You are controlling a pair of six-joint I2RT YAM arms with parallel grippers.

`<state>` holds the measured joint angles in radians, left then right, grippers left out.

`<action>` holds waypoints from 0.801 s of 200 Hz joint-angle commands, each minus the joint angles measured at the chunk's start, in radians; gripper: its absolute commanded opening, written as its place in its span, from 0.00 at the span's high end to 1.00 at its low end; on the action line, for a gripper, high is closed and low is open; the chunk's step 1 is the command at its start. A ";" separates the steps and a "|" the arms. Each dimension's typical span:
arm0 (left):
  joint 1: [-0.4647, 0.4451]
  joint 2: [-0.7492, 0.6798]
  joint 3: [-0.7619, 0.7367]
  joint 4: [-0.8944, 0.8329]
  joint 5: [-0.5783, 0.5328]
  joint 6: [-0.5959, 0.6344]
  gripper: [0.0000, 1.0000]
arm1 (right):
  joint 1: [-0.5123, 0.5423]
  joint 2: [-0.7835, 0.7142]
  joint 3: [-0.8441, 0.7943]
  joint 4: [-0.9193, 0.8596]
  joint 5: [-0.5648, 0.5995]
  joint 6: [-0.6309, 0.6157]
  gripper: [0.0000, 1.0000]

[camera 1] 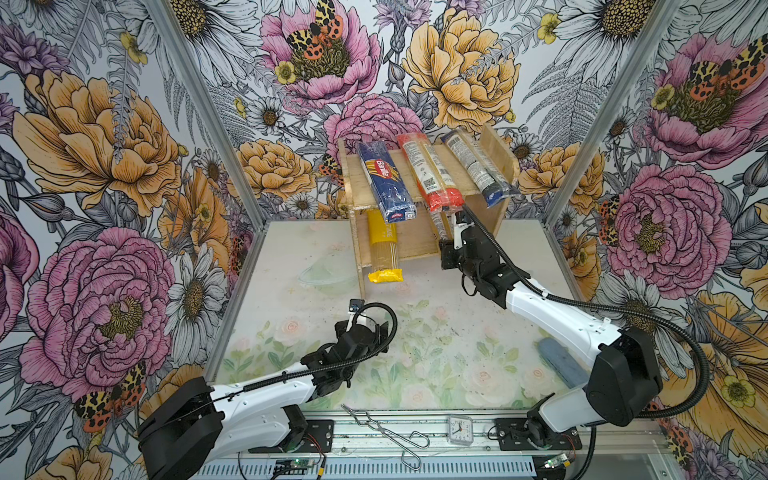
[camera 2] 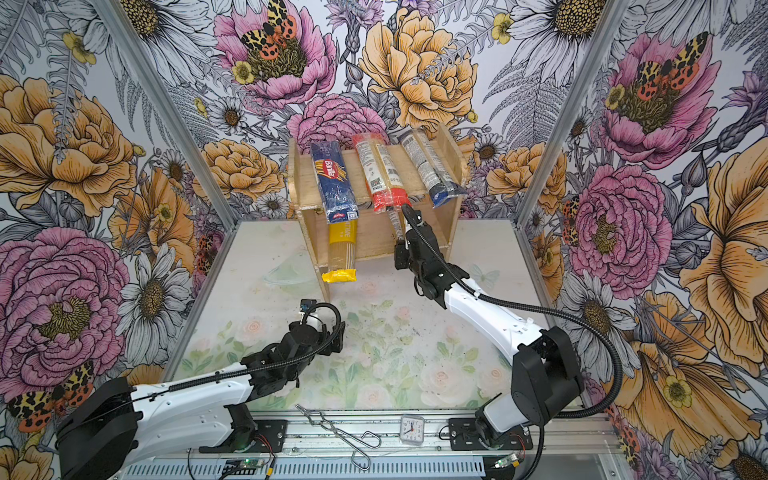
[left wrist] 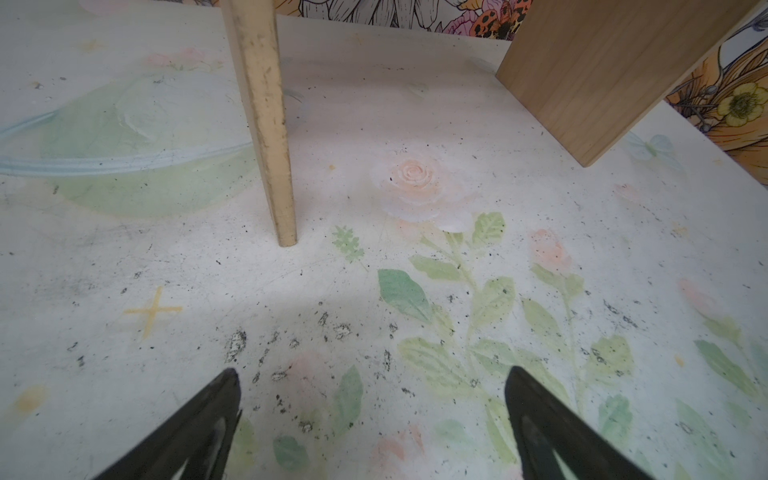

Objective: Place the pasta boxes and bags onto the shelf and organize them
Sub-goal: 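Push the clear pack farther under the top shelf with the right gripper, then open the right gripper and draw it back from the clear pack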

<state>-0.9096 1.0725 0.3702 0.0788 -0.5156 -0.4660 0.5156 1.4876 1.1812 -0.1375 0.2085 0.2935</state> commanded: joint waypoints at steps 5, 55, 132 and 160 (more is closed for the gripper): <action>-0.002 -0.021 -0.015 -0.001 -0.028 -0.010 0.01 | -0.006 -0.016 0.024 0.165 0.014 -0.014 0.70; -0.002 -0.023 -0.020 -0.001 -0.031 -0.014 0.01 | -0.006 -0.011 0.027 0.165 0.019 -0.009 0.62; -0.002 -0.022 -0.020 -0.001 -0.032 -0.013 0.01 | -0.006 -0.003 0.031 0.164 0.023 -0.007 0.54; 0.000 -0.022 -0.019 -0.002 -0.032 -0.012 0.01 | -0.005 -0.004 0.031 0.163 0.022 -0.007 0.51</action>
<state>-0.9096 1.0653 0.3645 0.0765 -0.5236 -0.4725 0.5156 1.4948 1.1812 -0.1162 0.2111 0.2935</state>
